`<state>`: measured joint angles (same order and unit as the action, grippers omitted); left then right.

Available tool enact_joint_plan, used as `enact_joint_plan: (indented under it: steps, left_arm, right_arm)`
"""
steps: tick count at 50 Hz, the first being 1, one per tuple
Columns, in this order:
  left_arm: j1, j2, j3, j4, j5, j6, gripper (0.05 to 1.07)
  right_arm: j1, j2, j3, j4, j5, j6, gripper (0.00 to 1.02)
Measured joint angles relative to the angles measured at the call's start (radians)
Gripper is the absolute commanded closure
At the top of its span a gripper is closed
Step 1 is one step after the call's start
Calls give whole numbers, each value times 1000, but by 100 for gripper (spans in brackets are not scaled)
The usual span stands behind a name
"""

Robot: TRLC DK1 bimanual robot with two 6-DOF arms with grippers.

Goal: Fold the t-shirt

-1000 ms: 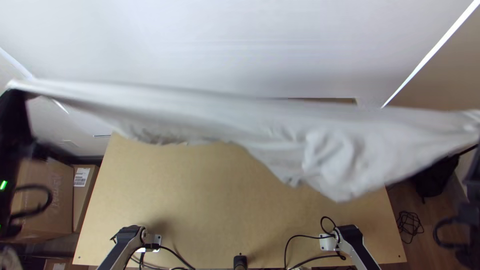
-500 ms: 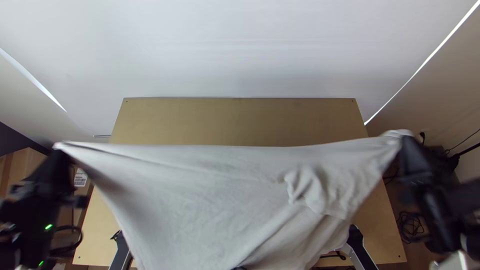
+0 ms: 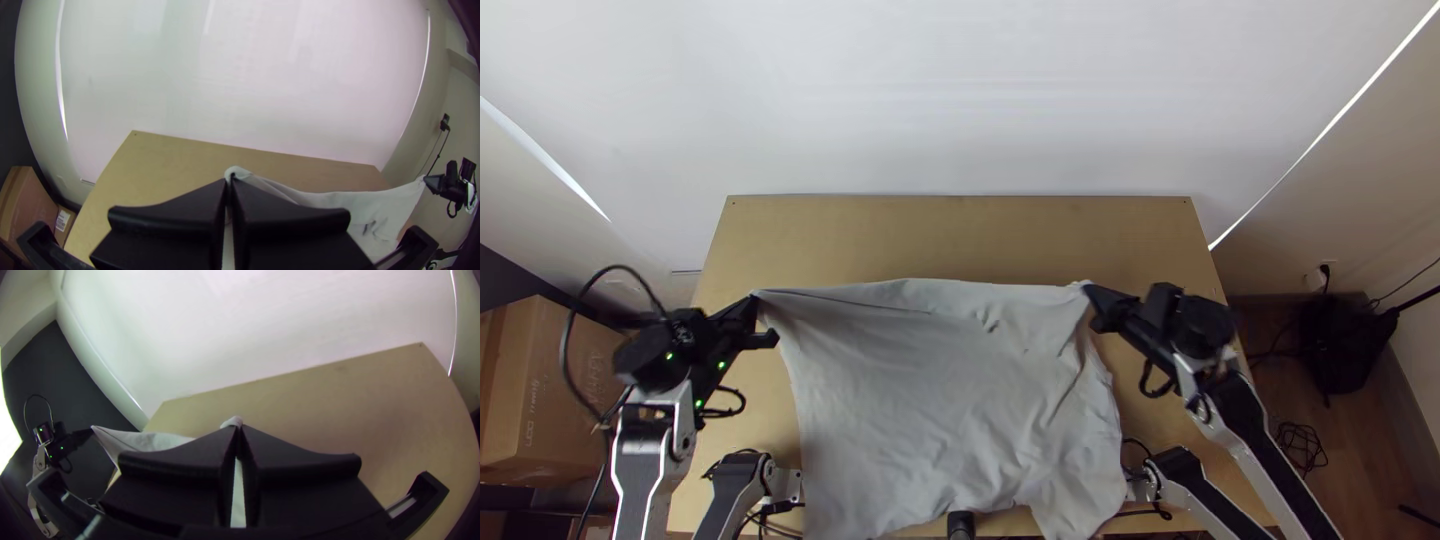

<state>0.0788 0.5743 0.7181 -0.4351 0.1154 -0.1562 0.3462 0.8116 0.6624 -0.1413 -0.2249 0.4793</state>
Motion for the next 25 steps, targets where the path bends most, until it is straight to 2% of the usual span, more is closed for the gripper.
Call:
enact_joint_plan:
  steps: [9, 16, 25]
  left_arm:
    - [11, 258, -31, 194, 0, 0, 105]
    - [18, 492, -20, 323, 1, 0, 105]
    - [34, 792, 83, 401, 1, 3, 105]
  right_arm:
    - [5, 314, 2, 179, -16, 27, 100]
    - [-1, 575, 103, 208, -30, 46, 100]
    - [-27, 831, 293, 273, -31, 53, 100]
